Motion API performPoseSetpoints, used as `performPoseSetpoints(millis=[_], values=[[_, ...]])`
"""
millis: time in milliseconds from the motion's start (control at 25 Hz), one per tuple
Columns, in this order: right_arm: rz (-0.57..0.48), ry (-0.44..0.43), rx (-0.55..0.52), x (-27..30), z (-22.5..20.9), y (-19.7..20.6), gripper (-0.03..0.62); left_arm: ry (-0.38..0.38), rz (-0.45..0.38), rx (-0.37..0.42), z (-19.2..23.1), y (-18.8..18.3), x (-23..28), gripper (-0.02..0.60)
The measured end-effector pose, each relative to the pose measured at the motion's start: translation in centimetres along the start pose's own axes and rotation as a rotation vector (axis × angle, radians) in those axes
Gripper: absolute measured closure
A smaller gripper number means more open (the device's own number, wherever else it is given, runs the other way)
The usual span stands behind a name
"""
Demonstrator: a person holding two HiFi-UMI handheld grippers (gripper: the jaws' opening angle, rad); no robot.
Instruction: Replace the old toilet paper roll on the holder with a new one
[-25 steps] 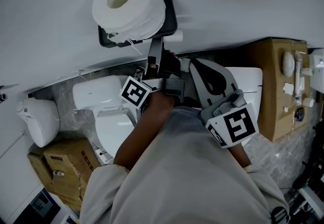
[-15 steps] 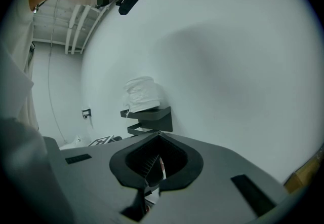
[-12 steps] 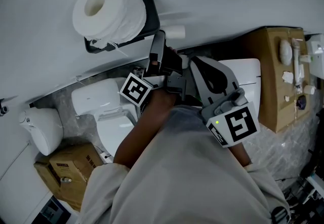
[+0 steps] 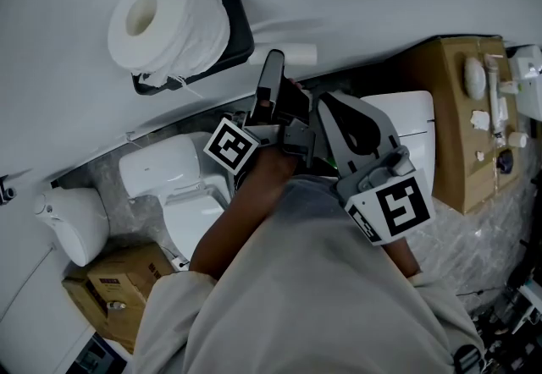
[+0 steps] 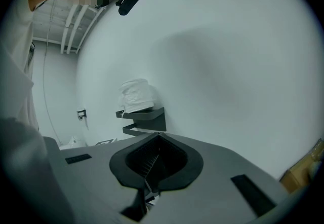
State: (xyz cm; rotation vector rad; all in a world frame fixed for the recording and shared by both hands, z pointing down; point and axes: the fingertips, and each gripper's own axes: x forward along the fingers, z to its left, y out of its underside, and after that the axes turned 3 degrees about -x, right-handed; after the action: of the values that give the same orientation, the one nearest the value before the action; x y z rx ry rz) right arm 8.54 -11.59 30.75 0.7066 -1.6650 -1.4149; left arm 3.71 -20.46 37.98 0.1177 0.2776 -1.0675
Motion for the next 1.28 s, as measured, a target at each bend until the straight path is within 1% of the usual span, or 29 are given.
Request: performPoseSetpoints(millis=[240,680,960,1120,1280], values=[[0.001,0.008,0.007,0.2,-0.5,0.3,0.58,-0.012,0.025,0.003,0.7,0.7,0.0,0.397],[-0.008,-0.001,0.011,0.2,-0.3,0.0,0.58,-0.023,0.055,0.066,0.0,1.3,-0.6,0.397],[-0.018,-0.014,0.005,0.2,0.6,-0.3,0.58,-0.006,0.074,0.122,-1.2,1.3,-1.6,0.4],[-0.019,-0.03,0.001,0.4,1.3,-0.3,0.579,0.001,0.069,0.119,-1.6,1.0,-2.4,0.402],[-0.025,-0.046,-0.007,0.6,2.1,-0.5,0.58,0.016,0.062,0.146,-2.4,0.5,-3.1,0.402]])
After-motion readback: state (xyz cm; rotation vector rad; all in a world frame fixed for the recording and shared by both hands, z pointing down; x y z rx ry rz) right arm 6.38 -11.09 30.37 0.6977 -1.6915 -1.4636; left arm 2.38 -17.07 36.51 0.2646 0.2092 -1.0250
